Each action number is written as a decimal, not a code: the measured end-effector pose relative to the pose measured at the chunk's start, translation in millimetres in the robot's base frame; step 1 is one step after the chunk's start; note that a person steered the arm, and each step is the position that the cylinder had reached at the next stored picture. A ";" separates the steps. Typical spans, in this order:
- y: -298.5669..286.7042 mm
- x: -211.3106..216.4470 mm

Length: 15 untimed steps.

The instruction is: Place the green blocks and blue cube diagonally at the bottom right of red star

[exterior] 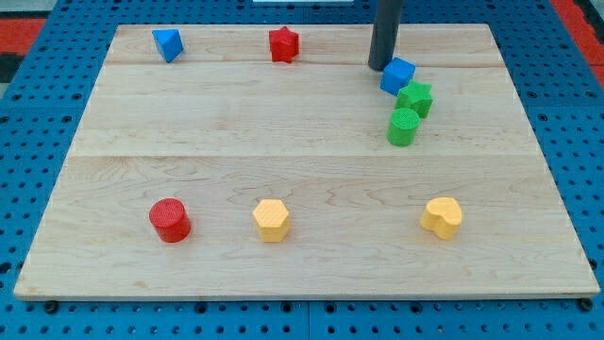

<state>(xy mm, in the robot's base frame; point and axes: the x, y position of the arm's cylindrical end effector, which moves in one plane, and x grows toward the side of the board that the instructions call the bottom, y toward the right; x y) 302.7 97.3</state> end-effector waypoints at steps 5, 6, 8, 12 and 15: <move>72.6 43.6; 47.1 52.8; 73.2 66.9; -20.6 15.8; 149.4 199.2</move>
<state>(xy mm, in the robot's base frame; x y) 502.0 246.7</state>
